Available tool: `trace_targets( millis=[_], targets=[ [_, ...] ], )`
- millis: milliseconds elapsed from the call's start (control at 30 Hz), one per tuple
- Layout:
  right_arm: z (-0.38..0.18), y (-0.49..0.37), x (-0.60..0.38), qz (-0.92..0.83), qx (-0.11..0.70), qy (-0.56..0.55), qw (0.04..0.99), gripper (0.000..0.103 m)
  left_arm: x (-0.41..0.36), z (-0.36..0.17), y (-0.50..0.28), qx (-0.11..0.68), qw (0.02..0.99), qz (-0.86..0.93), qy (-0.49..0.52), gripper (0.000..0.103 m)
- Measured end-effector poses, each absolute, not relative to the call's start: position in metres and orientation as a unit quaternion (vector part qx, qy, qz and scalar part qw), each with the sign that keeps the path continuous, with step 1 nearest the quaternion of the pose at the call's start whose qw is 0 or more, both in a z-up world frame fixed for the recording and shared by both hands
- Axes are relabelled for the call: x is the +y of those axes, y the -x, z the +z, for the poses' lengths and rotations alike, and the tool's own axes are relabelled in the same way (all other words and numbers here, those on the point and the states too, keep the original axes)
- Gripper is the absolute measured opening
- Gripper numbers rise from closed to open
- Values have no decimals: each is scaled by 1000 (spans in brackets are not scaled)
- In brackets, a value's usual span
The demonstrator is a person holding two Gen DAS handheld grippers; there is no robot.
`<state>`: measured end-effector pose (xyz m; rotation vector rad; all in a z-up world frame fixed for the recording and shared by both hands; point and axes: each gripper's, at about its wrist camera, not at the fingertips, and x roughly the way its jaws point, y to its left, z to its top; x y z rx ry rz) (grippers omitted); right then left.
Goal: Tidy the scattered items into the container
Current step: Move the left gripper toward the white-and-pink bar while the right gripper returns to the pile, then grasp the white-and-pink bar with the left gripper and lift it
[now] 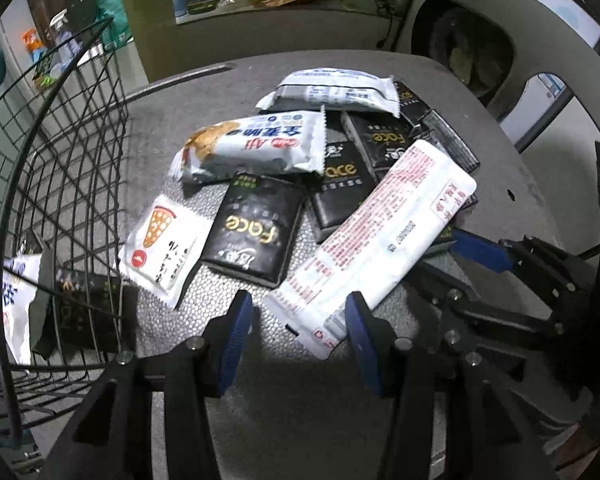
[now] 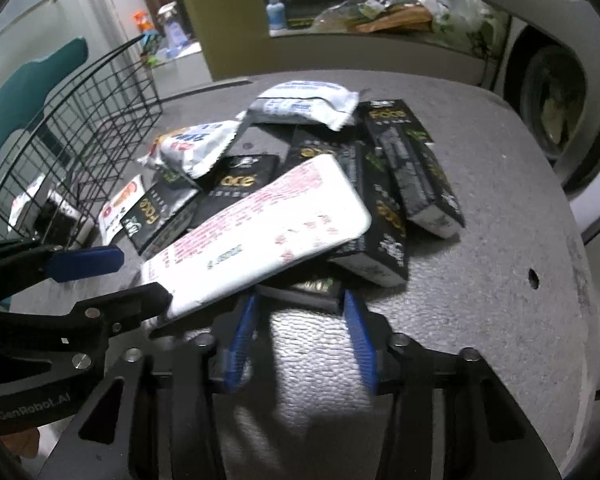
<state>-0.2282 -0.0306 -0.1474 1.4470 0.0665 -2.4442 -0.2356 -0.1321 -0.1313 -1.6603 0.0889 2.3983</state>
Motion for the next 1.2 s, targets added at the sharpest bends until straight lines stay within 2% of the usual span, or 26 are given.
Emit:
trace_targets(
  millis=[33, 133, 300, 433, 500, 733, 1033, 1067, 1100, 1200],
  targets=[
    [-147, 228, -27, -850, 22, -505, 146, 33, -130, -131, 236, 32, 113, 817, 565, 54],
    [-145, 223, -10, -852, 17, -506, 136, 32, -120, -130, 241, 45, 118, 818, 561, 55],
    [-145, 217, 17, -853, 2, -507, 122, 32, -104, -130, 249, 64, 123, 822, 553, 67],
    [-146, 216, 21, -852, -5, -505, 136, 37, -96, -130, 253, 72, 135, 821, 550, 68],
    [-145, 216, 20, -853, -7, -503, 138, 39, -94, -129, 254, 75, 140, 819, 551, 72],
    [-147, 217, 27, -852, -31, -507, 131, 40, -83, -131, 247, 79, 184, 808, 554, 74],
    [-147, 216, 35, -851, -48, -507, 130, 40, -73, -141, 253, 101, 181, 806, 555, 74],
    [-147, 216, 34, -851, -48, -507, 130, 40, -73, -143, 253, 103, 179, 804, 557, 70],
    [-147, 216, 33, -851, -46, -507, 130, 40, -73, -145, 253, 106, 175, 802, 561, 62],
    [-147, 215, 30, -851, -44, -507, 131, 41, -74, -144, 249, 106, 168, 802, 563, 52]
  ],
)
